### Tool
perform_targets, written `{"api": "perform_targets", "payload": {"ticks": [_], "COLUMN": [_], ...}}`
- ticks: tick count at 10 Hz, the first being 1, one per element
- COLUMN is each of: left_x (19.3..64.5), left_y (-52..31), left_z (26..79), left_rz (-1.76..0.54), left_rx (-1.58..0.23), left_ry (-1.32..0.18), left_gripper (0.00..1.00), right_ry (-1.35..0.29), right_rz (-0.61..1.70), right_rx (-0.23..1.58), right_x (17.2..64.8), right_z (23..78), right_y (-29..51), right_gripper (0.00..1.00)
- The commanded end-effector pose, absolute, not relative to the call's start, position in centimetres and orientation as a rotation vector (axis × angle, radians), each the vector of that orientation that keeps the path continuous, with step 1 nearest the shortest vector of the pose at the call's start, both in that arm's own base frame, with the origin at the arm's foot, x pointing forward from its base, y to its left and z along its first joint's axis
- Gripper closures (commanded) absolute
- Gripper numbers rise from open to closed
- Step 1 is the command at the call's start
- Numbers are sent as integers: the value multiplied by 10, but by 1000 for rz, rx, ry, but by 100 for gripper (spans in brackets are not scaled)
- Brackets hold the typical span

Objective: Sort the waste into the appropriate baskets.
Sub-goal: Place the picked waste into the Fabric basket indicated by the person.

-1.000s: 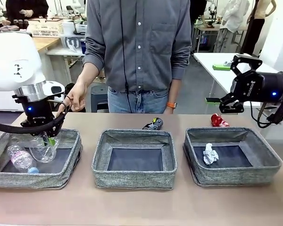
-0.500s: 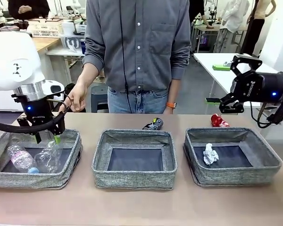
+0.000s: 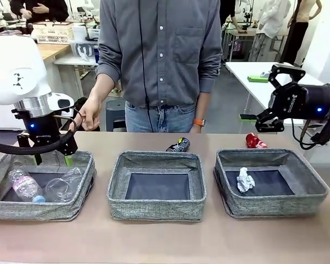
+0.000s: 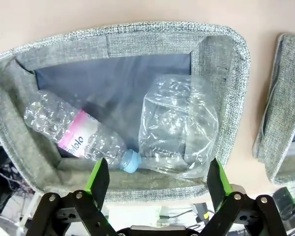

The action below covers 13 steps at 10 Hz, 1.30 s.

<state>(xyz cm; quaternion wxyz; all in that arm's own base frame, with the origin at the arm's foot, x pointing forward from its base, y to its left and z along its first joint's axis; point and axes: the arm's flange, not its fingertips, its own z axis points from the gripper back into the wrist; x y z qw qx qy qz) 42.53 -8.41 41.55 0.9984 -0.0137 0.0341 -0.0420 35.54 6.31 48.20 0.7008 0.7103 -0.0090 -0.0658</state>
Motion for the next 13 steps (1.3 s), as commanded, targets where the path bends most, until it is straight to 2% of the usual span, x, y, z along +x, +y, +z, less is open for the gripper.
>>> {"api": "perform_targets", "payload": {"ticks": [1,2,3,5,6,7,8,9,10,12,13], "left_x": [418,416,411,392,390,393,398,400,406,414,398], "left_y": [-78,-78,-80,-85,-84,-77,-59,-42,-26,3,-19], "left_z": [417,422,438,495,513,519,516,511,501,480,508], "left_rz": [-91,-116,-139,-169,-197,-235,-388,-443,-366,-181,-330], "left_rx": [-16,-60,-202,-608,-834,-1031,-1221,-1400,-1525,-1657,-1380], "left_ry": [69,85,164,90,109,71,126,130,126,111,33], "left_gripper": [0,0,0,0,0,0,0,0,0,0,0], "right_ry": [-18,-18,-18,-18,-18,-18,-18,-18,-18,-18,-18], "right_rz": [-140,-140,-140,-140,-140,-140,-140,-140,-140,-140,-140], "right_rx": [1578,1578,1578,1578,1578,1578,1578,1578,1578,1578,1578], "right_x": [355,355,355,355,355,355,355,355,355,355,355], "right_z": [482,482,482,482,482,482,482,482,482,482,482], "right_y": [63,63,63,63,63,63,63,63,63,63,63], "right_gripper": [0,0,0,0,0,0,0,0,0,0,0]}}
